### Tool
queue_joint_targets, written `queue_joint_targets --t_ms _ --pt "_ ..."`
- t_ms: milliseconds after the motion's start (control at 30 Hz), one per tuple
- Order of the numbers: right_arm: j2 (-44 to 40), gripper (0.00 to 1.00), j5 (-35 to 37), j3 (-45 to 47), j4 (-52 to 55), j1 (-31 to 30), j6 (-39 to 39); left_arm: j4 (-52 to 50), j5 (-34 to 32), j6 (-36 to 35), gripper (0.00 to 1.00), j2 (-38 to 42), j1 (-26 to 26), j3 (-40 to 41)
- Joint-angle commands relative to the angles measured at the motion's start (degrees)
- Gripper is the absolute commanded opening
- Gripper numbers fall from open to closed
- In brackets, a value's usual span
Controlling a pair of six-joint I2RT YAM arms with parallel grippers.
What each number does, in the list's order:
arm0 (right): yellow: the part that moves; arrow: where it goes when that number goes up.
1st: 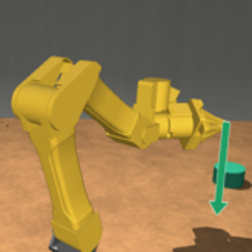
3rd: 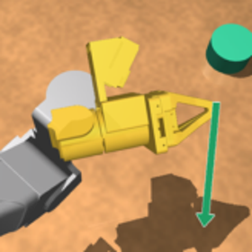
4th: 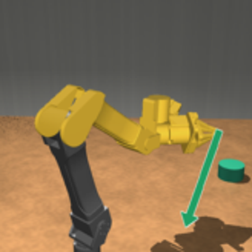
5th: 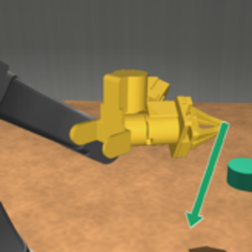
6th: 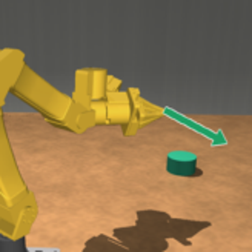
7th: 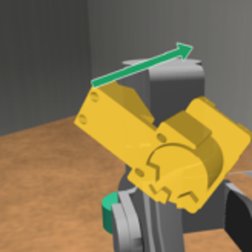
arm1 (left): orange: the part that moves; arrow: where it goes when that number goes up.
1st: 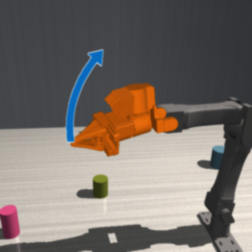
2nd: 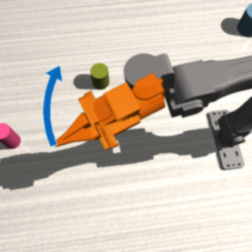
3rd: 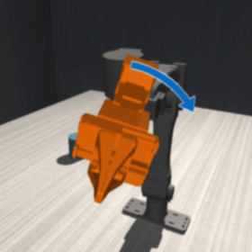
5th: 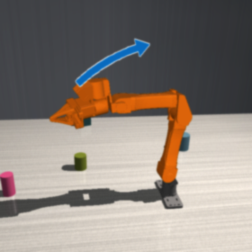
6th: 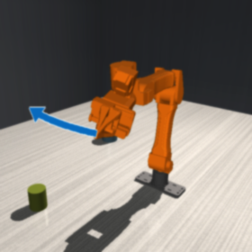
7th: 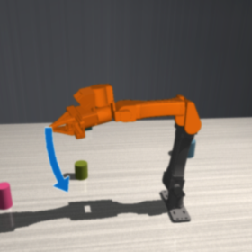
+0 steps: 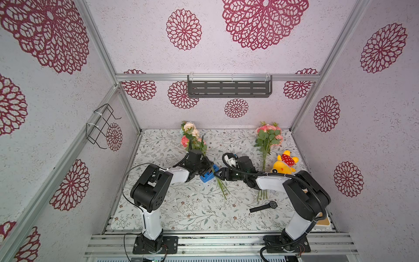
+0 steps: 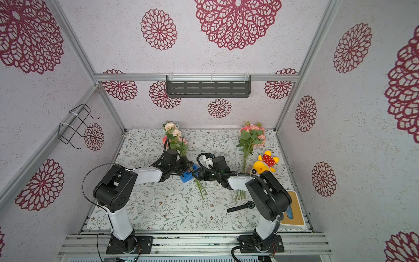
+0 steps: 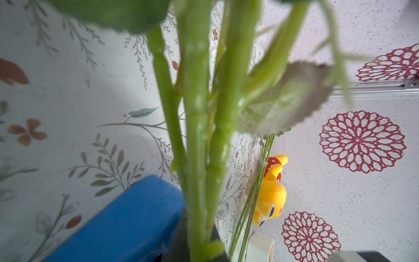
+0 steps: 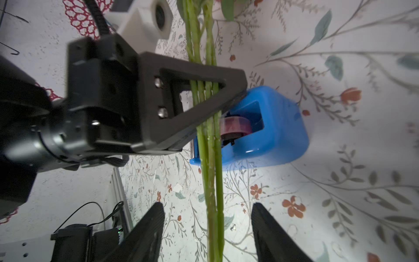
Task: Wrap bouquets with tape
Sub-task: Wrap the tape around the bouquet.
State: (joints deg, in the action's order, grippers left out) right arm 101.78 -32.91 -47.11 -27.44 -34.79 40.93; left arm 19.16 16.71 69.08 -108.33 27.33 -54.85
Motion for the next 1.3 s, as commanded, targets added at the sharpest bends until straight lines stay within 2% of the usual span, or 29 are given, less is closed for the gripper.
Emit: queue_joint_targets --t_ms 0,67,133,167,267,300,400,500,633,700,833,933,1033,1067,1200,1233,1267 --pt "2.97 0.62 -7.18 -1.8 -6.62 0.16 5.36 6.76 0.0 0.17 0.0 2.47 0.11 0.71" --pt "4.91 0.59 -8.19 -1.8 -8.42 0.16 7.0 8.96 0.3 1.21 0.0 2.34 0.09 1.12" --pt "6.1 0.51 -8.27 -0.99 -11.01 0.2 8.74 10.75 0.44 2.02 0.0 2.07 0.09 1.43" --pt "6.27 0.43 -8.03 -0.75 -11.57 0.24 9.16 10.81 0.64 2.08 0.0 1.98 0.1 1.37" --pt "5.16 0.03 -3.74 -1.28 -6.56 0.18 6.09 10.63 0.27 2.03 0.0 2.24 0.05 1.67" --pt "4.14 0.0 -0.73 -2.31 -0.93 -0.05 2.52 10.37 0.17 2.04 0.0 2.29 -0.04 1.76" --pt "0.94 0.0 10.53 -6.95 15.71 -2.35 -8.36 9.06 -0.25 1.77 0.01 2.47 -0.25 1.85" --pt "-0.83 0.0 23.29 -12.15 28.23 -6.69 -17.01 7.05 -0.84 1.29 0.2 2.91 -0.38 1.78" --pt "-1.48 0.0 36.72 -16.47 35.71 -12.06 -21.39 -0.81 -2.41 -0.22 0.39 3.13 -0.39 -0.14" --pt "-1.08 0.0 41.83 -18.01 37.51 -14.31 -21.85 -6.69 -3.23 -1.56 0.42 2.81 -0.27 -2.24" --pt "1.13 0.0 50.76 -21.14 40.14 -18.4 -22.47 -5.3 -2.64 -0.58 0.37 2.03 -0.24 -2.5" --pt "1.75 0.0 49.96 -20.95 37.8 -19.47 -22.05 -4.51 -2.01 -0.26 0.2 1.53 -0.24 -2.88" --pt "1.64 0.0 45.86 -20.31 36.32 -18.54 -20.89 -4.39 -1.75 -0.25 0.0 1.71 -0.26 -2.89" --pt "1.08 0.03 43.75 -19.35 35.15 -17.82 -20.4 -4.39 -1.71 -0.26 0.0 1.93 -0.26 -2.8" --pt "-2.96 0.45 31.83 -13.99 29.07 -13.74 -18.93 -3.62 -2.19 -2.27 0.0 2.89 -0.06 -2.5" --pt "-3.76 0.52 28.25 -12.55 27.23 -12.54 -17.85 -3.41 -2.18 -2.59 0.0 3.06 -0.08 -2.39" --pt "-4.4 0.55 21.97 -10.88 24.33 -10.57 -16.14 -2.32 -2.05 -2.68 0.0 3.13 -0.1 -2.07"
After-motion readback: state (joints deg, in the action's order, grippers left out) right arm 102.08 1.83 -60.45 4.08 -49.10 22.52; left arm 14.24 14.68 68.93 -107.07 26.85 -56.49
